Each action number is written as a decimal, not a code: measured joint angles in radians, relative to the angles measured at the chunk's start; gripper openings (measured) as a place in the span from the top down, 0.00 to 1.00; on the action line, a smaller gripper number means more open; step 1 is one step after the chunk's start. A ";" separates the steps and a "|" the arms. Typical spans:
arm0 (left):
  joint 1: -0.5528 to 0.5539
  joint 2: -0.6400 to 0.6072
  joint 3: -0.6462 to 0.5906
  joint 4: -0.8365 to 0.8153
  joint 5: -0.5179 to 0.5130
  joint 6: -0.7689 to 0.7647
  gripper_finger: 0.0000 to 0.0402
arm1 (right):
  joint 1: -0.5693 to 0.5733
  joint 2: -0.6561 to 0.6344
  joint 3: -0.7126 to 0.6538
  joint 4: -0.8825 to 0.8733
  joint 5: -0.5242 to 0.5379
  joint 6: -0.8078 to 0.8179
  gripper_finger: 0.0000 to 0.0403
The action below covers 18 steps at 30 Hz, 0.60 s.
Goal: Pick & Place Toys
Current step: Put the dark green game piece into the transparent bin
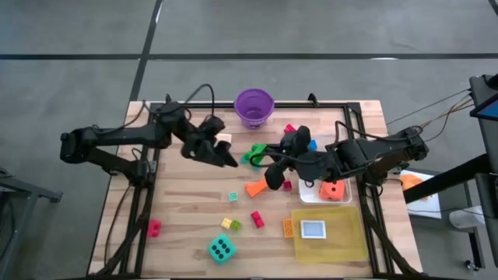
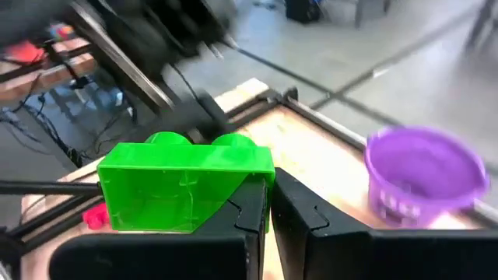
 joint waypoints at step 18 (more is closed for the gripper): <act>0.092 -0.180 0.000 -0.862 -0.127 0.539 0.09 | -0.360 -0.032 -0.033 -0.684 -0.423 0.433 0.97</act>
